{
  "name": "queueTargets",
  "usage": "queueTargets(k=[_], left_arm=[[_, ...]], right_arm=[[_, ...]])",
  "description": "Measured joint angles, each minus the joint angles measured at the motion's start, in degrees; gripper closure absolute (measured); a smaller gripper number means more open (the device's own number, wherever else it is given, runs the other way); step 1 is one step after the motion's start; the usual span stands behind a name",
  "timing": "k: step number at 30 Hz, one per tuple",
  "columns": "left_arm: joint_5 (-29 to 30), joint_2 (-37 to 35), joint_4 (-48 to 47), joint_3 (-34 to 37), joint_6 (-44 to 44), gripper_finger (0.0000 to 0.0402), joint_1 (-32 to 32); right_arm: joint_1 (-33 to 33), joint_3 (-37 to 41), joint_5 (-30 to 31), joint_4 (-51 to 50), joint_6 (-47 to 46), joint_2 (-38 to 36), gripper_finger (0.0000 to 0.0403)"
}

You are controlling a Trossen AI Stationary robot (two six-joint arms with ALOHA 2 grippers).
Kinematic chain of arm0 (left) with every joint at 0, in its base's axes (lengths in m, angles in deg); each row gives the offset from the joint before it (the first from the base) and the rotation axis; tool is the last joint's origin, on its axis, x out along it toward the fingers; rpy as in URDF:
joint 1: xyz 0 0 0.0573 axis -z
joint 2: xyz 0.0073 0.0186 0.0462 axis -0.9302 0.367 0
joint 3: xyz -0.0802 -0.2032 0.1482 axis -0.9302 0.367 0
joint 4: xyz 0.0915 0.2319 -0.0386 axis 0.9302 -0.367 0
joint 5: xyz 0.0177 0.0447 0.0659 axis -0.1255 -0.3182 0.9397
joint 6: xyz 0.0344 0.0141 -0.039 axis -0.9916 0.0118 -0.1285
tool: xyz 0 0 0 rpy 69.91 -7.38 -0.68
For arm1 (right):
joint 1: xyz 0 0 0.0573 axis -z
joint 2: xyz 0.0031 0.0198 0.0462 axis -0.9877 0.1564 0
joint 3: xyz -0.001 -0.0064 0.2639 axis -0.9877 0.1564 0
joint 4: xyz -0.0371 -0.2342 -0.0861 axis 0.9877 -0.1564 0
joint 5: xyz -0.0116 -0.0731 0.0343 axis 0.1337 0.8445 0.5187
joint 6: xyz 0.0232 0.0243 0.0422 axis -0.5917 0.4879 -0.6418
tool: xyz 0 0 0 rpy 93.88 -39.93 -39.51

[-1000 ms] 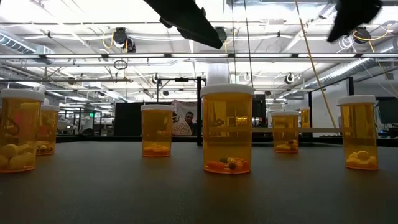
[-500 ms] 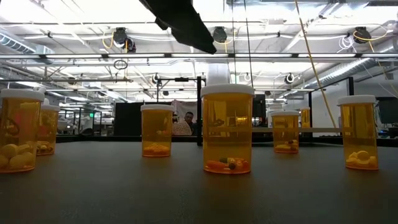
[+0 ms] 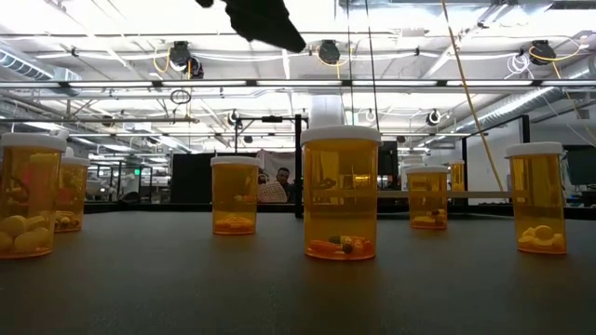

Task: Pick and place medicine bottles onto shelf by color
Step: Put the white pill bottle on the shelf aligned with the other white pill bottle

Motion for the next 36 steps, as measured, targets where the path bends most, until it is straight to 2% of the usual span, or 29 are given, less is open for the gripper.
queueTargets(k=[6,16,26,36], left_arm=[[1.4,0.0,2.1,0.0,-0.5,0.0151,2.5],[1.5,0.0,4.6,0.0,0.4,0.0151,2.9],[1.5,0.0,6.7,0.0,0.4,0.0151,2.9],[1.5,0.0,6.4,0.0,0.5,0.0151,2.9]], right_arm=[[-0.9,0.0,-4.6,0.0,-3.2,3.0,0.0172],[-0.9,0.1,-4.6,1.4,-2.4,7.2,0.0172],[1.2,0.2,-4.5,-8.9,-0.9,7.4,0.0172],[3.7,0.2,-4.4,-12.4,5.4,7.4,0.0172]])
